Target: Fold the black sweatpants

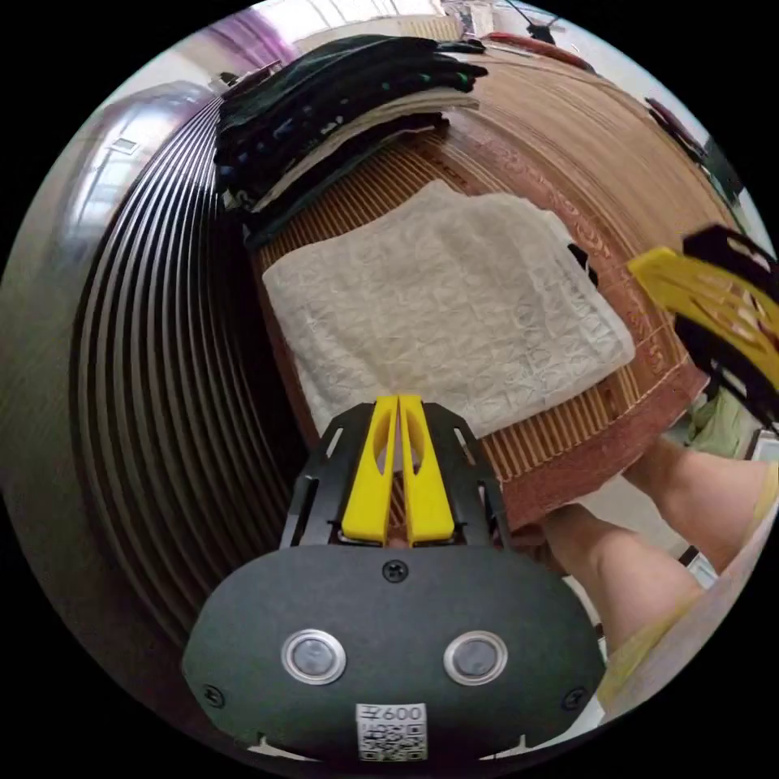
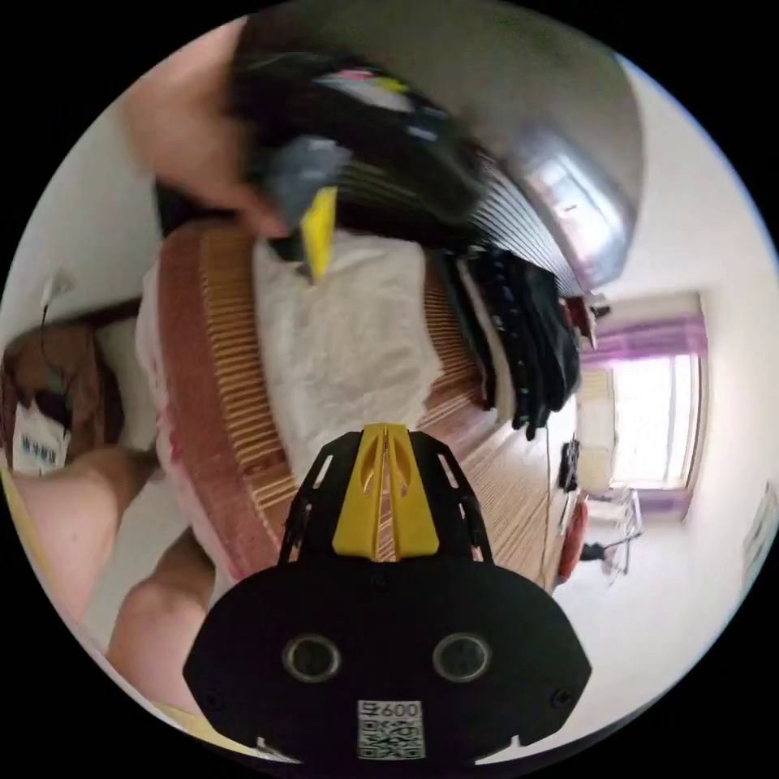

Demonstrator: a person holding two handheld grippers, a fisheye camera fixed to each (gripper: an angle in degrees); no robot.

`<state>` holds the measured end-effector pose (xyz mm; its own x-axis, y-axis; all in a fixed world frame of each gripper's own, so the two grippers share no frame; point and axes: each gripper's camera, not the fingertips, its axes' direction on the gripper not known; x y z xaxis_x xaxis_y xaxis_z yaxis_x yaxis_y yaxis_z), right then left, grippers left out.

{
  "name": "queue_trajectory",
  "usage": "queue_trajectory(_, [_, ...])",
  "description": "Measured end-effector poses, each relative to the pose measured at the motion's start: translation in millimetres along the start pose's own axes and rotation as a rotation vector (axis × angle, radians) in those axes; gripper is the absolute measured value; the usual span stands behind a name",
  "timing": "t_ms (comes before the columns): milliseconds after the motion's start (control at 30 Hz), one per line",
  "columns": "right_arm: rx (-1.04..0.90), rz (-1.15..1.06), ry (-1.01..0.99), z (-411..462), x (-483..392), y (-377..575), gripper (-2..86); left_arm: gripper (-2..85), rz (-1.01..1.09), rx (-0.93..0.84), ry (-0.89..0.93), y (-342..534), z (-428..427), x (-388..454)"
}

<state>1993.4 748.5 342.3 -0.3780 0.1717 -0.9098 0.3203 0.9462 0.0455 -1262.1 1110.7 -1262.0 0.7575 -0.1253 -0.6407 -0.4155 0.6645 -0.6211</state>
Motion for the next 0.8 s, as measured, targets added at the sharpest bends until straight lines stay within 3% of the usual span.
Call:
queue_trajectory(167, [0.092, 0.390, -0.078, 99.1, 316.7, -157.9, 4.7, 0.7, -0.119, -0.005, 0.115, 38.0, -63.7, 28.6])
queue_trajectory(233, [0.111, 0.539, -0.182, 171.3, 457.0, -244.8, 14.5, 0.7, -0.158, -0.041, 0.123, 45.7, -65.4, 41.7])
queue_trajectory(333, [0.099, 0.639, -0.212, 269.1, 550.3, -342.4, 14.4, 0.8, -0.249, -0.085, 0.160, 58.1, -54.5, 63.5])
queue_trajectory(400, [-0.102, 0.609, -0.357, 361.3, 547.5, -392.8, 13.8, 0.8, -0.293, -0.112, 0.207, 63.5, -41.4, 77.5])
queue_trajectory(433, [-0.075, 0.603, -0.330, 365.5, 536.2, -410.2, 13.4, 0.8, -0.315, -0.127, 0.244, 66.4, -31.0, 88.1])
queue_trajectory(567, [-0.081, 0.637, -0.278, 322.8, 537.6, -462.3, 7.3, 0.8, -0.366, -0.166, 0.339, 75.3, 5.3, 131.8])
queue_trajectory(667, [-0.049, 0.715, -0.424, 269.4, 573.0, -494.5, 0.3, 0.8, -0.367, -0.140, 0.368, 80.6, 12.0, 161.5])
queue_trajectory(800, [0.204, 0.808, -0.614, 97.3, 638.8, -528.4, -0.7, 0.8, -0.355, -0.048, 0.344, 91.9, -6.0, 186.6])
